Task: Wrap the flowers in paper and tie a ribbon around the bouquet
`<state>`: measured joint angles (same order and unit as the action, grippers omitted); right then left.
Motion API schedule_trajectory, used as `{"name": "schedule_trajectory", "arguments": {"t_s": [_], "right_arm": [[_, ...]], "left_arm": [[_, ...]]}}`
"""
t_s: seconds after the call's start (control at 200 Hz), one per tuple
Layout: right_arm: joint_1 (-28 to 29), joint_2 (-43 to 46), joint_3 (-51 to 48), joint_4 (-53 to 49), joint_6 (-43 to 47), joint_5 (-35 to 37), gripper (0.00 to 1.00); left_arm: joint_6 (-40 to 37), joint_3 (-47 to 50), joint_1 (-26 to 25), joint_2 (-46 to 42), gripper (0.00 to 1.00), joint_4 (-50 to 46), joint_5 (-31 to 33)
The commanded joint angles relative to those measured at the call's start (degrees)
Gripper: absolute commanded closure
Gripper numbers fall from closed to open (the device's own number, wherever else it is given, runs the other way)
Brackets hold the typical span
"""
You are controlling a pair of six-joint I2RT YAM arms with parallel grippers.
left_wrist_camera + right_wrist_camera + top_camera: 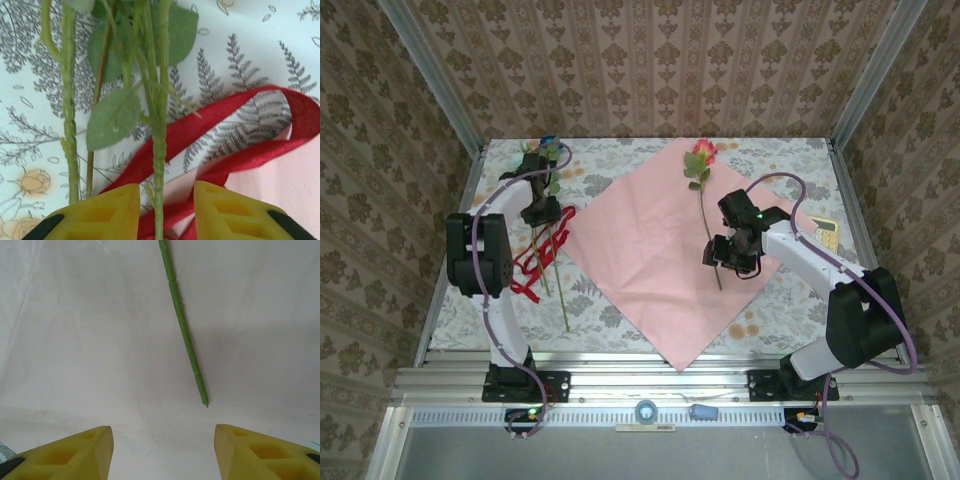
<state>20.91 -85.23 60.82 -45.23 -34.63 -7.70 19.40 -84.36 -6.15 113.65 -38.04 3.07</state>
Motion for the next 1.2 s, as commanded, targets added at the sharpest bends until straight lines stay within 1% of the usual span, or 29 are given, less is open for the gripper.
{"name": "schedule_trajectory", "arguments": {"t_s": [0.0, 0.215, 0.335, 0.445, 0.62, 0.705, 0.785, 1.065, 1.165, 1.195], "right_arm": [[0.2, 1.1, 1.4, -1.5, -0.5, -0.8, 0.43], [0.2, 0.5, 2.0, -1.9, -0.5, -0.9, 0.43], [0.3, 0.4, 2.2, -2.0, -0.5, -0.9, 0.43], [0.3, 0.2, 2.2, -2.0, -0.5, -0.9, 0.43], [0.3, 0.1, 2.3, -1.7, -0.6, -0.9, 0.43], [0.4, 0.1, 2.4, -1.5, -0.7, -1.0, 0.43], [0.6, 0.1, 2.5, -1.5, -0.8, -0.9, 0.43], [0.6, 0.9, 1.7, -1.4, -0.9, -0.6, 0.43], [0.6, 1.0, 1.5, -1.4, -0.8, -0.3, 0.43], [0.6, 1.0, 1.4, -1.5, -0.7, -0.2, 0.43]], "left_arm": [[-2.7, -1.7, 0.5, 1.9, 0.70, 0.1, 1.7], [-3.9, -1.9, 0.4, 4.4, 0.74, 1.1, 0.9], [-4.6, -2.2, 0.4, 4.5, 0.81, 1.1, 1.3], [-5.4, -2.0, 0.1, 3.1, 0.89, 1.3, 2.2], [-7.2, -1.5, -0.5, -0.3, 0.97, 1.6, 3.5], [-8.0, -1.3, -1.1, -2.2, 1.00, 2.1, 3.6], [-7.9, -1.8, -1.7, -4.2, 1.00, 1.4, 3.9], [-3.7, -5.0, -2.0, -11.5, 1.00, -2.5, -3.6], [-0.9, -8.3, -2.0, -13.4, 1.00, -5.0, -8.7], [0.1, -9.2, -2.0, -13.8, 1.00, -5.2, -11.2]]}}
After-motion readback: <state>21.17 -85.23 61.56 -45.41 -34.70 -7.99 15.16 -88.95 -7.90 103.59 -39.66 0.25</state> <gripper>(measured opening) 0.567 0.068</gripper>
